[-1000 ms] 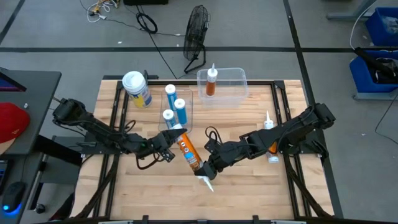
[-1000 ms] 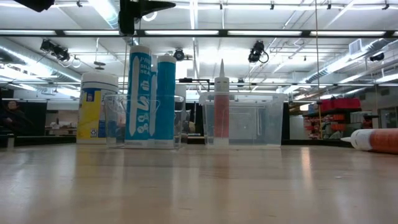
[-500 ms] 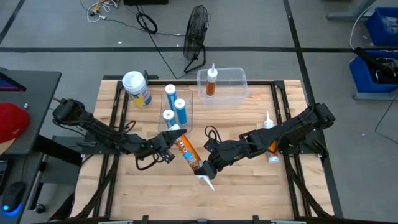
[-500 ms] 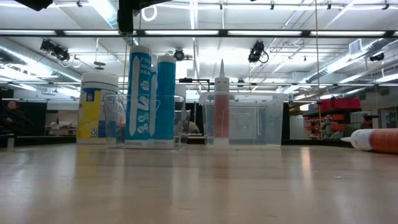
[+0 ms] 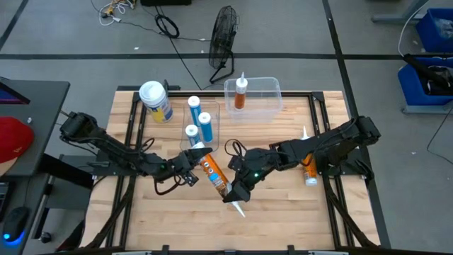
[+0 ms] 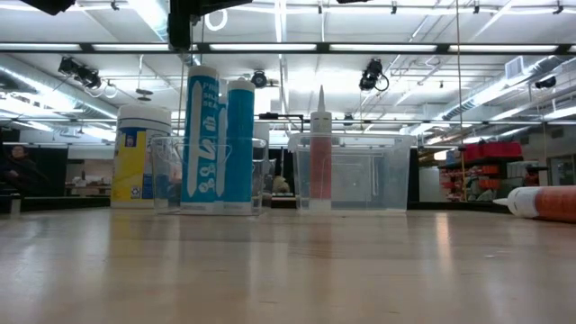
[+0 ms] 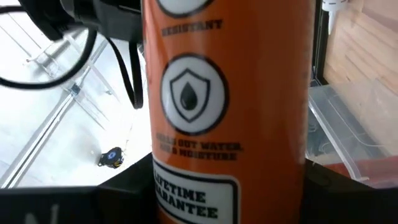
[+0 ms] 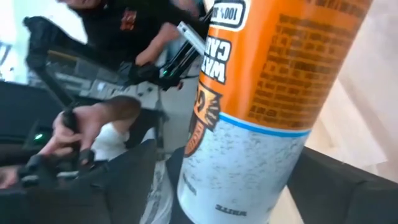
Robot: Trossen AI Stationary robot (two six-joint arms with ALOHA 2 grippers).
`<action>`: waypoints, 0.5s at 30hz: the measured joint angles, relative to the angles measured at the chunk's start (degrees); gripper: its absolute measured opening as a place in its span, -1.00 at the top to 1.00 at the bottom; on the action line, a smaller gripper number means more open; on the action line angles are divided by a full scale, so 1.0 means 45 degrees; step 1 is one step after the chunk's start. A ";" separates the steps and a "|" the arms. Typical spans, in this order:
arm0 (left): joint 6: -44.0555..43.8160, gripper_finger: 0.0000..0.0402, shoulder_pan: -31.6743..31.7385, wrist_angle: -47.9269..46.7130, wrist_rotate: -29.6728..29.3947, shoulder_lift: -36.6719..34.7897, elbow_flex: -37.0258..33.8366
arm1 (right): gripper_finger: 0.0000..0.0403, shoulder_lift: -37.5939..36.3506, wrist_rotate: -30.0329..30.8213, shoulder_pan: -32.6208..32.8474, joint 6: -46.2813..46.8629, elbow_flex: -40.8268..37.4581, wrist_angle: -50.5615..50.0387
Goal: Pick & place silicon tubes, Sealant and Lysol wipes
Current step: Put the bottom orange sealant into the right transparent bin
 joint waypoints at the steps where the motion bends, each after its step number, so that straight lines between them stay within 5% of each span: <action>1: -0.0046 -0.07 0.0000 -0.0013 -0.0045 0.0004 0.0000 | -0.69 0.0000 -0.0317 -0.0125 0.0022 0.0000 -0.0023; 7: 0.0125 -0.07 0.0009 -0.0191 -0.0499 0.0030 -0.0030 | -0.77 -0.0687 -0.0760 -0.0856 -0.0693 0.0026 -0.1967; 15: -0.0235 -0.07 0.0000 -0.0197 -0.0509 0.0053 -0.0063 | -0.76 -0.2495 0.1519 -0.1160 -0.2103 0.0063 -0.3933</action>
